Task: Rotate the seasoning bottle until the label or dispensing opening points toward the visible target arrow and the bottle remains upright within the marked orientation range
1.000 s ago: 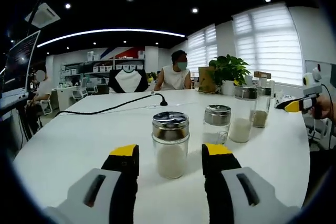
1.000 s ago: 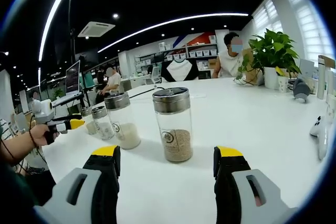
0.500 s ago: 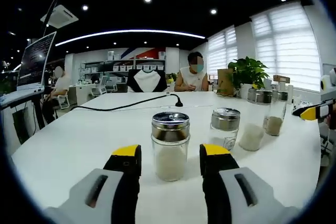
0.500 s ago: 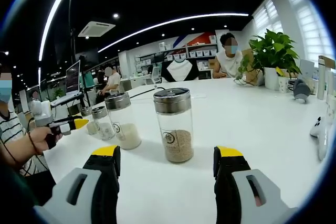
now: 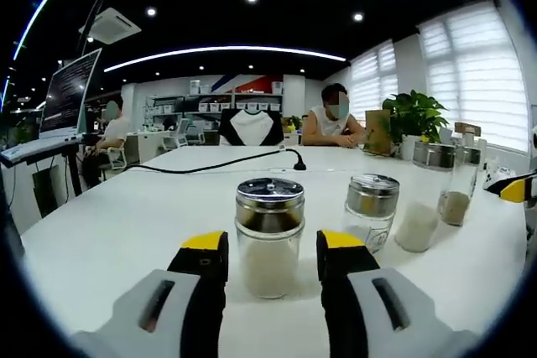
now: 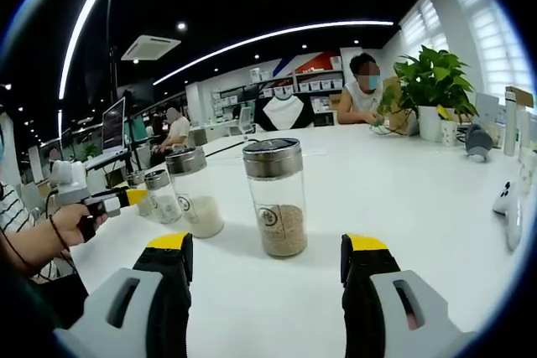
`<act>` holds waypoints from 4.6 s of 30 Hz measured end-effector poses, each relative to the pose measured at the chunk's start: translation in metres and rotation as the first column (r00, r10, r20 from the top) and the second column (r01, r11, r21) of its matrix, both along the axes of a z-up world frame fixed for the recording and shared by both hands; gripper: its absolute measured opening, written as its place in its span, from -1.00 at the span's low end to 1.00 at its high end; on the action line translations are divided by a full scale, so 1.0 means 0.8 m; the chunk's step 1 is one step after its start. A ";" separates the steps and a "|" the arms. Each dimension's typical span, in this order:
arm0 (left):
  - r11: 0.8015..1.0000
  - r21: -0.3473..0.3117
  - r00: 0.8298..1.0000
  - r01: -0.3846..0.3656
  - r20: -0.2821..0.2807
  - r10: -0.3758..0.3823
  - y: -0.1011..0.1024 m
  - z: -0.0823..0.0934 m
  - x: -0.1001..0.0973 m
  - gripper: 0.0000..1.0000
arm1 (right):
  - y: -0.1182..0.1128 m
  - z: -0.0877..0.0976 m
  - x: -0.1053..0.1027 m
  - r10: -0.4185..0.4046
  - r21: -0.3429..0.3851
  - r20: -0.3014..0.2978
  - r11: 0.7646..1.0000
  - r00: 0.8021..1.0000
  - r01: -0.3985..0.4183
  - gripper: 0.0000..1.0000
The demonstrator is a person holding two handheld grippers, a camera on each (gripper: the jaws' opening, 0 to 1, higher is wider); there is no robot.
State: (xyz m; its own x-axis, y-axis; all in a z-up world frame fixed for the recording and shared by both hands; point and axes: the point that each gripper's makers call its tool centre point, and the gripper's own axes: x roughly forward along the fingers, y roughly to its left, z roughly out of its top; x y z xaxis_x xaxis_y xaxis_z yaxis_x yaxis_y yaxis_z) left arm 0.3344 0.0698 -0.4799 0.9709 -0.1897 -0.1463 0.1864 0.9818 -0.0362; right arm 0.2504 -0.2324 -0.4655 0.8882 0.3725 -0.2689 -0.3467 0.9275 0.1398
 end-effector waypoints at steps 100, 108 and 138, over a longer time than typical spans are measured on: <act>0.845 0.034 0.844 0.534 0.033 -0.535 -0.009 -0.002 0.002 -0.36 | 0.002 0.003 0.001 0.024 -0.016 0.006 1.000 1.000 -0.024 0.44; 0.782 0.033 0.782 0.622 0.027 -0.623 -0.013 -0.001 -0.001 -0.36 | 0.000 0.003 0.002 0.021 -0.012 0.006 1.000 1.000 -0.021 0.44; 0.676 0.042 0.677 0.735 -0.002 -0.736 -0.016 -0.004 -0.005 -0.36 | -0.005 0.011 0.005 0.002 -0.014 0.022 1.000 1.000 -0.002 0.44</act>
